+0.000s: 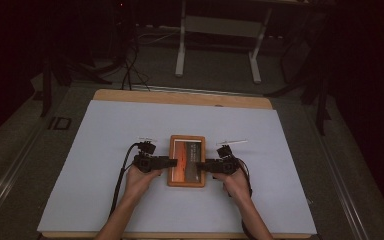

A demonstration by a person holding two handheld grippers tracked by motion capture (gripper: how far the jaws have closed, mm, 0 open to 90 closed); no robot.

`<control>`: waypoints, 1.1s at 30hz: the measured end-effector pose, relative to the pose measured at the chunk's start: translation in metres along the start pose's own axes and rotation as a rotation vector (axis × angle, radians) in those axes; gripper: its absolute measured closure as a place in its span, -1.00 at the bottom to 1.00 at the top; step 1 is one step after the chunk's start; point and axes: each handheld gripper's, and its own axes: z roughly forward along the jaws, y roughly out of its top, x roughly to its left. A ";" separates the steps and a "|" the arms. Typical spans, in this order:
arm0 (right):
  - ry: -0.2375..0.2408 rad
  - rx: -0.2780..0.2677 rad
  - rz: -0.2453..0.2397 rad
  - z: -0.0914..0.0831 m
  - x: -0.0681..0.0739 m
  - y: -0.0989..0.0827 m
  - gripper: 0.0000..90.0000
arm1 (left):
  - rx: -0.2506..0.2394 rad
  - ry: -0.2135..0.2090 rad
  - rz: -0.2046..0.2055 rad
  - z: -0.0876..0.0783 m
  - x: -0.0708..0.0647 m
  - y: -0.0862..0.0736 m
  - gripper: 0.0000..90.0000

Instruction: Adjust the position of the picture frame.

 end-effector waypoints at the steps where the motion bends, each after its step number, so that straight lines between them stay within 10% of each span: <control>1: -0.010 -0.001 -0.012 -0.001 0.001 -0.001 0.03 | -0.006 0.004 -0.004 -0.002 0.001 -0.001 -0.02; 17: -0.112 -0.039 -0.115 -0.029 0.006 -0.007 -0.14 | -0.115 0.149 0.142 -0.045 -0.009 -0.020 -0.03; 33: -0.249 -0.040 -0.261 -0.025 0.029 -0.008 -0.16 | -0.181 0.208 0.190 -0.067 -0.020 -0.021 -0.02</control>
